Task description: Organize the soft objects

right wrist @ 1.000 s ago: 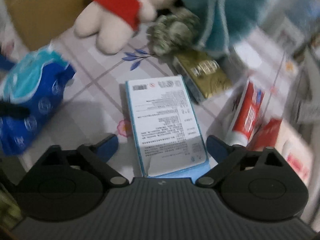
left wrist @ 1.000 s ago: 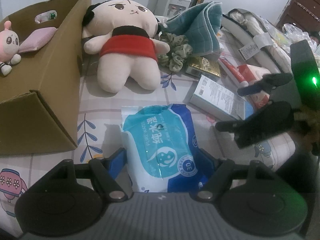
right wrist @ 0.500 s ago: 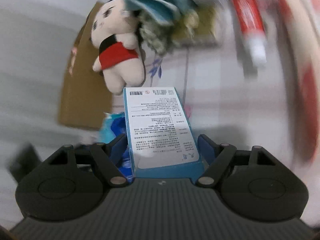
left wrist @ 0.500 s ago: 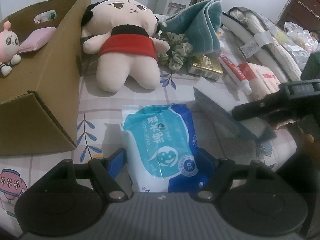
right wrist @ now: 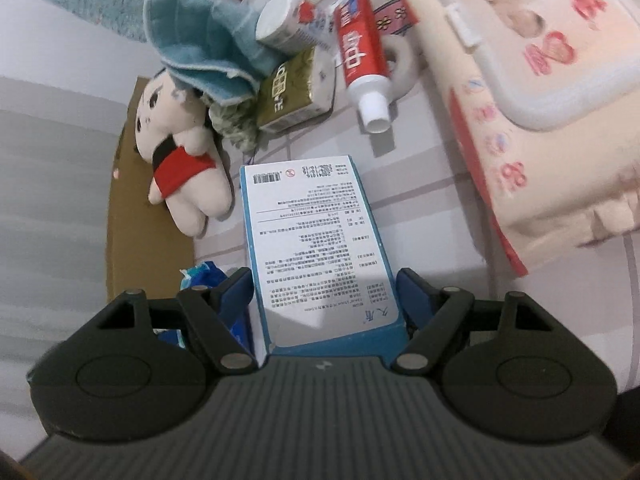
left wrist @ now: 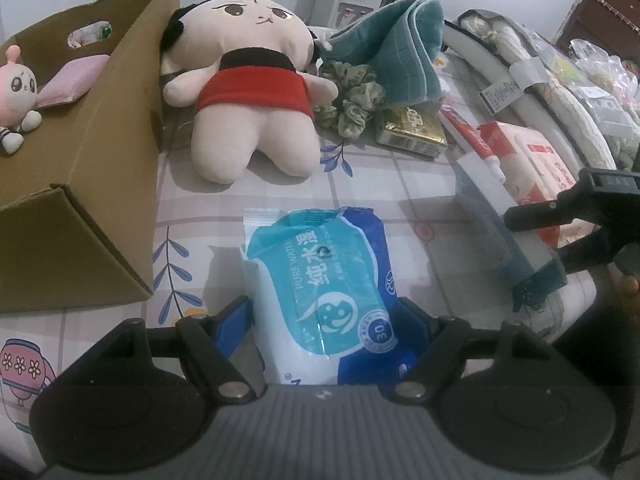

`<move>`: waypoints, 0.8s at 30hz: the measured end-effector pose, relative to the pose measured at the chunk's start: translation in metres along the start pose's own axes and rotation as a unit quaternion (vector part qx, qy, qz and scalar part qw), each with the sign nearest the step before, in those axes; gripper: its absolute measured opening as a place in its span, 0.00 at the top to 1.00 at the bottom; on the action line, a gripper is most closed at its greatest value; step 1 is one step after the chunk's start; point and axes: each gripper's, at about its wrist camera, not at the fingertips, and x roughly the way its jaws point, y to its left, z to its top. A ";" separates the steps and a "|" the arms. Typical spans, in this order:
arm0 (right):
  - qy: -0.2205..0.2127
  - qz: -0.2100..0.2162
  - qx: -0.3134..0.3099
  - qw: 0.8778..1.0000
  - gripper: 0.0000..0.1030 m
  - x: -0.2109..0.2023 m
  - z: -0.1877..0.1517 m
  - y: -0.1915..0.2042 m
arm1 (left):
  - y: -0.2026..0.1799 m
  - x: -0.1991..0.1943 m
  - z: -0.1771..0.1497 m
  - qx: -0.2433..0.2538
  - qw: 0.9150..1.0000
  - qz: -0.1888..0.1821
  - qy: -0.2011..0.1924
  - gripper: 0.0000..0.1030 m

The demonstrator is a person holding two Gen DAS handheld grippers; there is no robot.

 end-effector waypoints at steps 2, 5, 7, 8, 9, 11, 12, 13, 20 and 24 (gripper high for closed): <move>0.009 0.031 0.031 0.999 0.25 0.001 -0.003 -0.007 | 0.000 0.000 0.000 0.001 1.000 0.000 0.000 0.24; 0.051 0.101 0.109 0.988 0.25 0.012 -0.003 -0.026 | -0.001 0.000 0.000 0.000 1.000 0.000 0.000 0.24; 0.055 0.088 0.105 0.989 0.22 0.011 -0.005 -0.023 | 0.000 0.001 0.000 0.000 1.000 0.000 0.000 0.24; 0.048 0.069 0.095 0.992 0.22 0.007 -0.005 -0.021 | 0.000 0.001 0.000 0.000 1.000 0.000 0.001 0.24; 0.037 0.053 0.086 0.994 0.19 0.001 -0.005 -0.018 | -0.001 0.001 0.000 0.000 1.000 0.000 0.001 0.24; 0.015 0.030 0.072 0.997 0.10 -0.011 -0.005 -0.015 | 0.000 0.001 0.000 0.001 1.000 0.000 0.001 0.24; 0.003 0.014 0.064 0.998 0.08 -0.019 -0.005 -0.017 | 0.000 0.001 0.000 0.001 1.000 0.000 0.001 0.24; -0.007 -0.005 0.052 0.999 0.08 -0.025 -0.006 -0.015 | -0.001 0.001 0.000 0.001 1.000 0.000 0.001 0.24; -0.066 -0.066 -0.040 0.995 0.08 -0.049 -0.017 0.002 | 0.000 0.001 -0.001 0.001 1.000 0.000 0.001 0.24; -0.086 -0.121 -0.232 0.961 0.08 -0.034 -0.049 0.063 | 0.000 0.001 0.000 0.002 1.000 0.001 0.002 0.24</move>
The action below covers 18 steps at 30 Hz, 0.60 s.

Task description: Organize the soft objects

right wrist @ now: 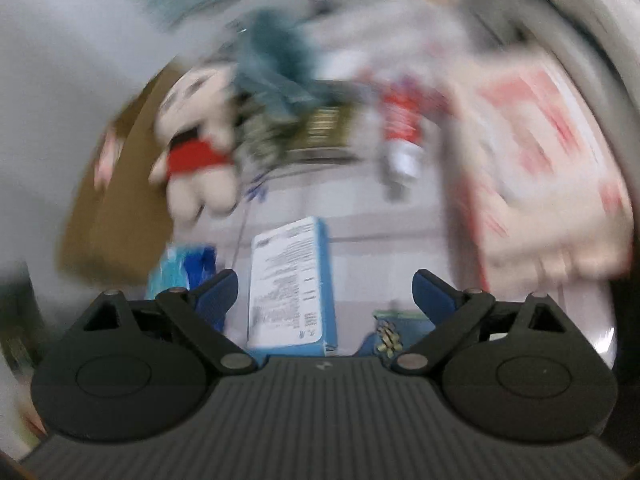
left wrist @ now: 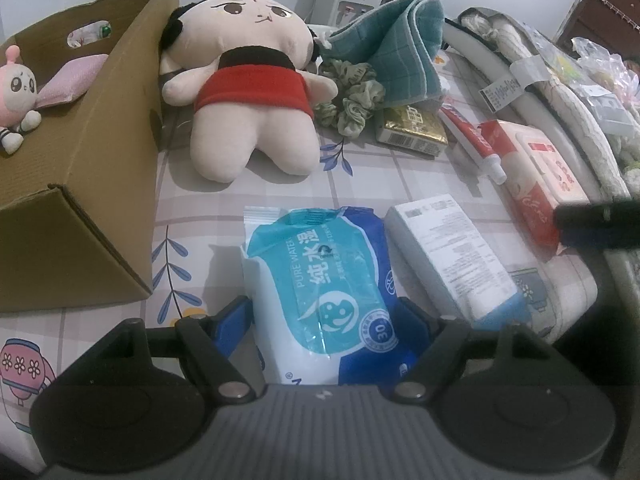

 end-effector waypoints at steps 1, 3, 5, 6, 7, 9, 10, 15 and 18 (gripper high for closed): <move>-0.002 -0.013 -0.052 0.999 0.08 0.002 -0.005 0.017 | 0.000 0.000 0.000 0.000 1.000 0.000 0.000 0.24; 0.004 -0.028 -0.162 0.986 0.07 0.013 -0.021 0.051 | -0.001 0.000 0.000 -0.001 1.000 0.001 0.001 0.24; 0.014 -0.040 -0.247 0.968 0.08 0.023 -0.038 0.074 | -0.001 0.000 0.001 0.000 1.000 0.002 0.001 0.24; 0.020 -0.046 -0.278 0.959 0.08 0.029 -0.045 0.083 | -0.001 0.000 0.000 0.001 1.000 0.003 0.001 0.23; 0.025 -0.049 -0.297 0.953 0.08 0.037 -0.049 0.090 | -0.002 0.000 0.001 0.002 1.000 0.003 0.001 0.24; 0.037 -0.050 -0.326 0.943 0.09 0.050 -0.055 0.097 | -0.002 0.000 0.000 0.002 1.000 0.003 0.001 0.23; 0.044 -0.053 -0.335 0.940 0.09 0.057 -0.056 0.098 | -0.001 0.000 0.000 0.002 1.000 0.003 0.000 0.23; 0.049 -0.084 -0.351 0.931 0.09 0.073 -0.057 0.093 | 0.001 0.001 0.000 -0.004 1.000 -0.002 0.001 0.23; 0.041 -0.080 -0.325 0.941 0.08 0.073 -0.048 0.093 | 0.002 0.001 0.000 -0.005 1.000 -0.005 0.001 0.22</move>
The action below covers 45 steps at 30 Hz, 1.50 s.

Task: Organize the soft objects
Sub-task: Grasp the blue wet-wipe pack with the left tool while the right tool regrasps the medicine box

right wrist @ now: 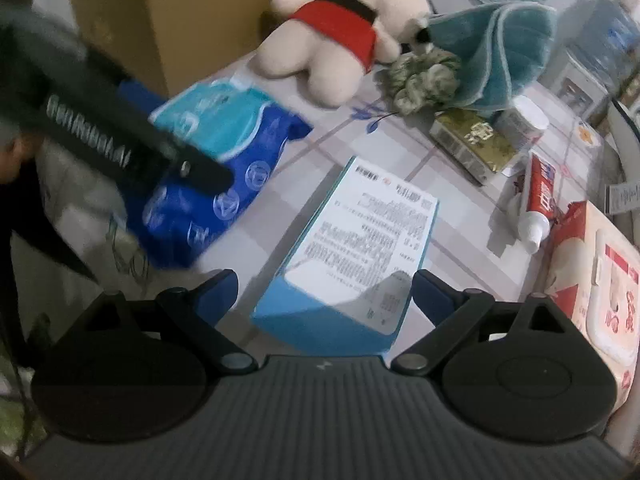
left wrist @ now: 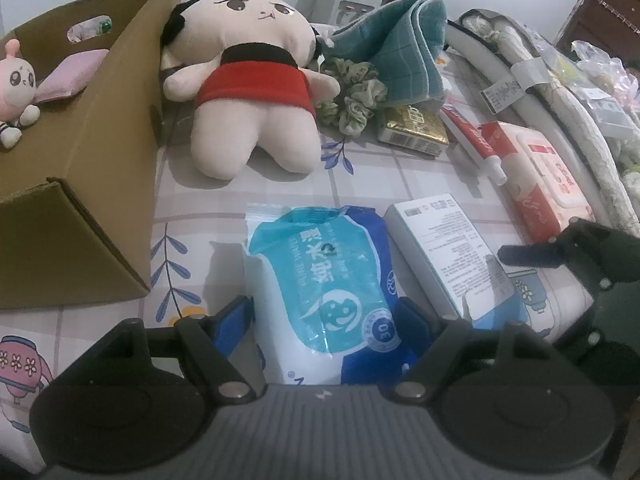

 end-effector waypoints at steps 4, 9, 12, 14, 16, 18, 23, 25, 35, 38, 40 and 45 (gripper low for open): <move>-0.009 0.016 0.059 0.998 0.04 0.000 0.005 -0.015 | 0.002 0.001 0.000 -0.002 1.000 -0.004 0.001 0.21; 0.001 0.029 0.129 0.991 0.02 0.013 0.008 -0.039 | 0.005 0.004 0.002 -0.011 1.000 -0.012 0.008 0.24; 0.012 0.048 0.153 0.987 0.03 0.022 0.006 -0.044 | 0.013 0.008 0.004 -0.034 0.999 -0.023 0.017 0.26; 0.022 0.050 0.170 0.984 0.04 0.030 0.005 -0.048 | 0.016 0.009 0.004 -0.041 0.998 -0.033 0.021 0.26; 0.023 0.052 0.188 0.981 0.06 0.036 0.003 -0.054 | 0.016 0.010 0.004 -0.044 0.998 -0.036 0.022 0.27; 0.020 0.045 0.189 0.981 0.13 0.036 0.003 -0.055 | 0.017 0.011 0.005 -0.047 0.998 -0.041 0.024 0.28; 0.023 0.040 0.223 0.974 0.28 0.029 -0.001 -0.062 | 0.018 0.010 0.006 -0.052 0.997 -0.046 0.024 0.37; 0.022 0.054 0.259 0.964 0.28 0.023 -0.006 -0.070 | 0.016 0.009 0.006 -0.053 0.997 -0.044 0.020 0.39; -0.023 0.185 0.420 0.888 0.28 -0.010 -0.033 -0.096 | 0.024 -0.019 -0.003 -0.101 0.990 -0.099 -0.003 0.41; -0.055 0.215 0.427 0.877 0.28 -0.027 -0.024 -0.094 | 0.030 -0.045 -0.001 -0.120 0.984 -0.132 -0.027 0.41; -0.078 0.232 0.421 0.873 0.28 -0.039 -0.011 -0.090 | 0.034 -0.066 0.003 -0.124 0.980 -0.146 -0.048 0.40; -0.136 0.282 0.396 0.863 0.28 -0.057 0.030 -0.084 | 0.056 -0.134 0.029 -0.128 0.974 -0.140 -0.120 0.40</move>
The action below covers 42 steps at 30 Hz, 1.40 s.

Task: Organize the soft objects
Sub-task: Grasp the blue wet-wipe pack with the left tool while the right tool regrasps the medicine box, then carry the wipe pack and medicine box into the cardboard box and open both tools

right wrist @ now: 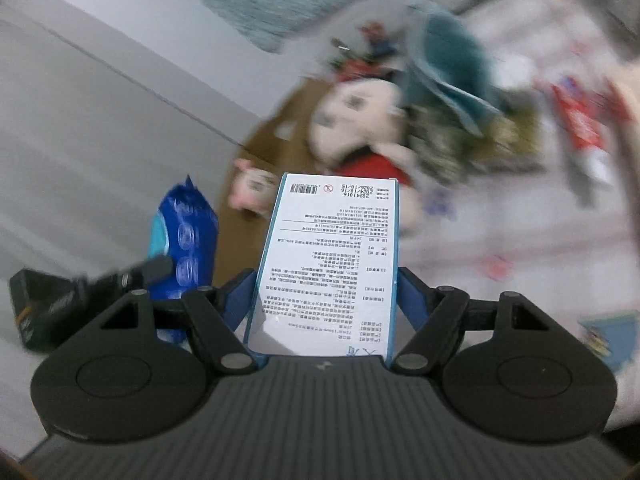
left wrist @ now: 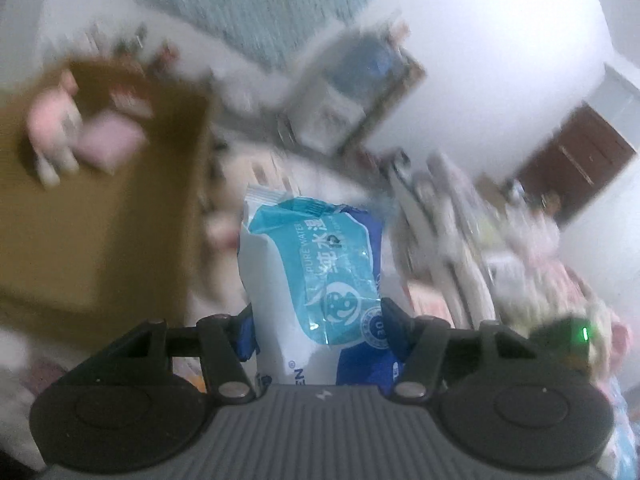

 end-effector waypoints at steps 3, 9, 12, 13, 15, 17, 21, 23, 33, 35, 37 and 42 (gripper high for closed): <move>-0.006 0.038 -0.015 0.999 0.28 0.013 0.014 0.017 | 0.006 -0.033 0.039 0.009 0.998 0.038 -0.050 0.40; -0.001 0.074 -0.023 0.997 0.28 0.042 0.038 0.031 | 0.040 -0.015 0.130 0.023 0.982 0.177 -0.066 0.40; 0.003 0.070 -0.017 0.997 0.28 0.049 0.048 0.026 | 0.075 0.030 0.167 0.021 0.975 0.220 -0.031 0.40; 0.004 0.065 -0.015 0.998 0.28 0.051 0.051 0.023 | 0.086 0.048 0.178 0.021 0.973 0.230 -0.018 0.40; 0.005 0.055 -0.010 0.998 0.28 0.044 0.050 0.015 | 0.105 0.080 0.194 0.017 0.971 0.238 0.002 0.40; 0.007 0.045 -0.003 0.999 0.28 0.050 0.051 0.003 | 0.120 0.108 0.208 0.019 0.971 0.237 0.020 0.40; 0.010 0.027 0.002 1.000 0.28 0.060 0.055 -0.012 | 0.147 0.154 0.220 0.026 0.972 0.232 0.040 0.35; 0.015 0.024 0.006 1.000 0.28 0.064 0.055 -0.017 | 0.157 0.173 0.220 0.028 0.973 0.225 0.050 0.24; 0.008 0.026 -0.014 1.000 0.28 0.056 0.055 0.003 | 0.150 0.135 0.214 -0.001 0.974 0.226 0.016 0.19; 0.011 0.037 -0.034 0.999 0.28 0.055 0.057 0.023 | 0.141 0.105 0.212 -0.018 0.977 0.213 -0.003 0.14; 0.020 0.050 -0.060 0.997 0.28 0.062 0.061 0.050 | 0.131 0.069 0.204 -0.026 0.978 0.204 -0.028 0.08; 0.083 0.074 -0.083 0.990 0.28 0.121 0.072 0.112 | 0.114 -0.023 0.176 -0.036 0.970 0.221 -0.099 0.00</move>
